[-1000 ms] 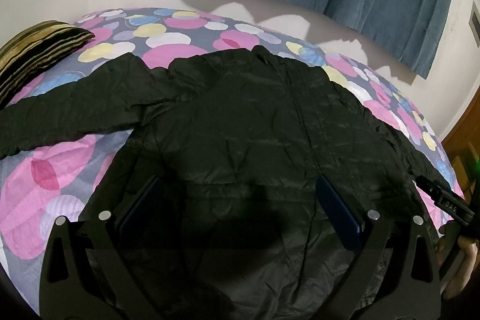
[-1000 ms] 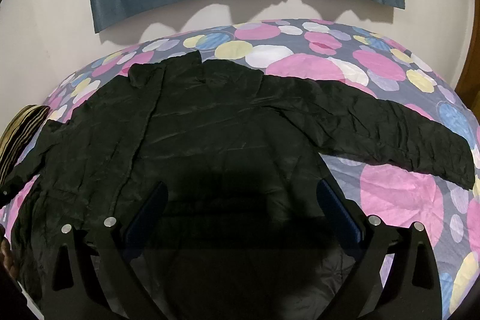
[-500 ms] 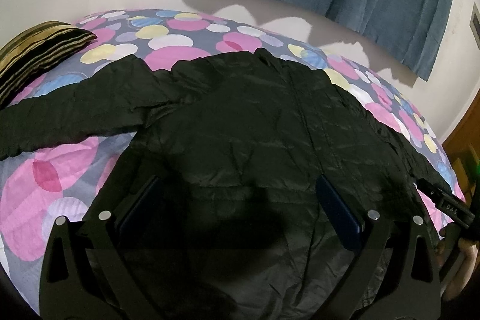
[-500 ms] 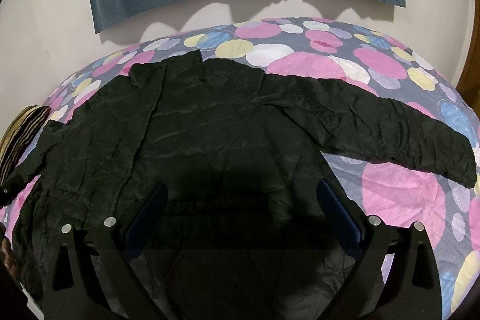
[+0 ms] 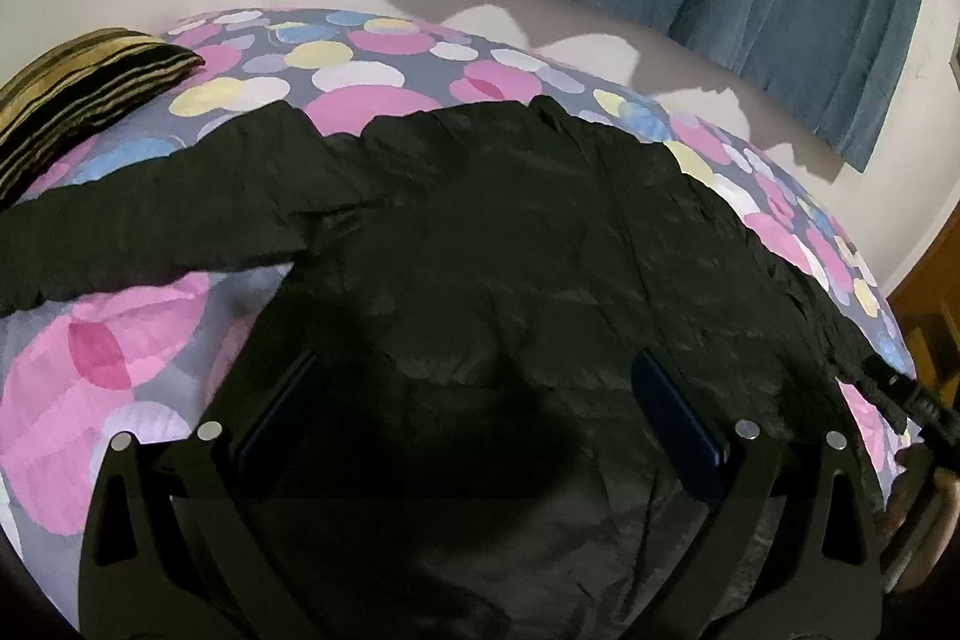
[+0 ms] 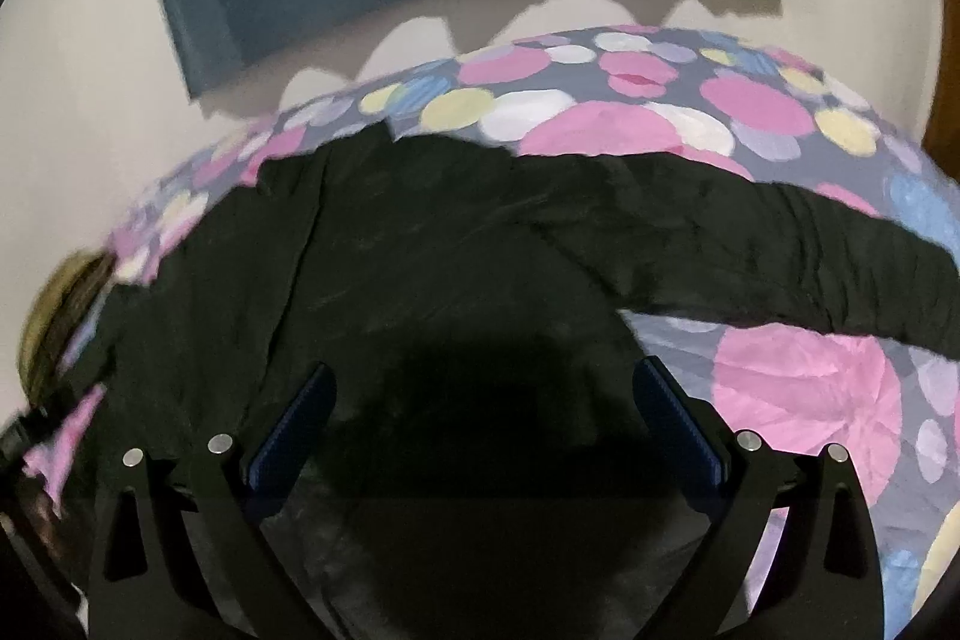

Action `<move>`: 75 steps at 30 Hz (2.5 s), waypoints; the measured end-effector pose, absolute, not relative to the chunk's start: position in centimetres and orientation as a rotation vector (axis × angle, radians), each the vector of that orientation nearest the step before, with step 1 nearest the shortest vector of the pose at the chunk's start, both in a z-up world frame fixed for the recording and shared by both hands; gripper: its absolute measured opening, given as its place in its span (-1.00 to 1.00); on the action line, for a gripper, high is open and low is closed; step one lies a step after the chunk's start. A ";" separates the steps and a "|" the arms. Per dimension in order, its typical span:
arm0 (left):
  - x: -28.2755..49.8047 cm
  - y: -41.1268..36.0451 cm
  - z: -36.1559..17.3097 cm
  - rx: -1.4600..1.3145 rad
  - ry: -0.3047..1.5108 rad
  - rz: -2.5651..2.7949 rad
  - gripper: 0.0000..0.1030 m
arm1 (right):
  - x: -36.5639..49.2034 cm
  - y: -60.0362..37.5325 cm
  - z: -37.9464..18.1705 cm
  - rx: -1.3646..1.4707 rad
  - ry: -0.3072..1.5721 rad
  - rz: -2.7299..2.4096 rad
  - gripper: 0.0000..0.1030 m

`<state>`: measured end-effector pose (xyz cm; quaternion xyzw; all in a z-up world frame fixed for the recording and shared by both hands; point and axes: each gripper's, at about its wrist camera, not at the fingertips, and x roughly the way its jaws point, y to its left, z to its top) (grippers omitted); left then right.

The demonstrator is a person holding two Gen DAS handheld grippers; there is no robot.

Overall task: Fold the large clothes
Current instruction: 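Grasp the jacket sleeve with the right tool and lift it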

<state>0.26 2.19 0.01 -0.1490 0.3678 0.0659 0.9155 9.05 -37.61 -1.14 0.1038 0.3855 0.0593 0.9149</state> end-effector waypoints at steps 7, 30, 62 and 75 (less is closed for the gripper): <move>0.4 3.9 -0.4 -0.317 0.756 0.161 0.96 | 10.1 -48.9 -2.2 0.557 0.754 0.035 0.91; 1.7 6.8 -4.0 -0.381 0.830 0.220 0.96 | 9.5 -68.9 -10.6 1.082 0.524 -0.229 0.48; 1.4 7.6 -4.3 -0.390 0.844 0.229 0.96 | 20.5 -39.8 4.4 0.478 0.521 0.259 -0.85; 1.5 7.7 -4.7 -0.392 0.849 0.229 0.96 | 23.6 -23.7 -0.2 0.274 0.682 0.474 -0.87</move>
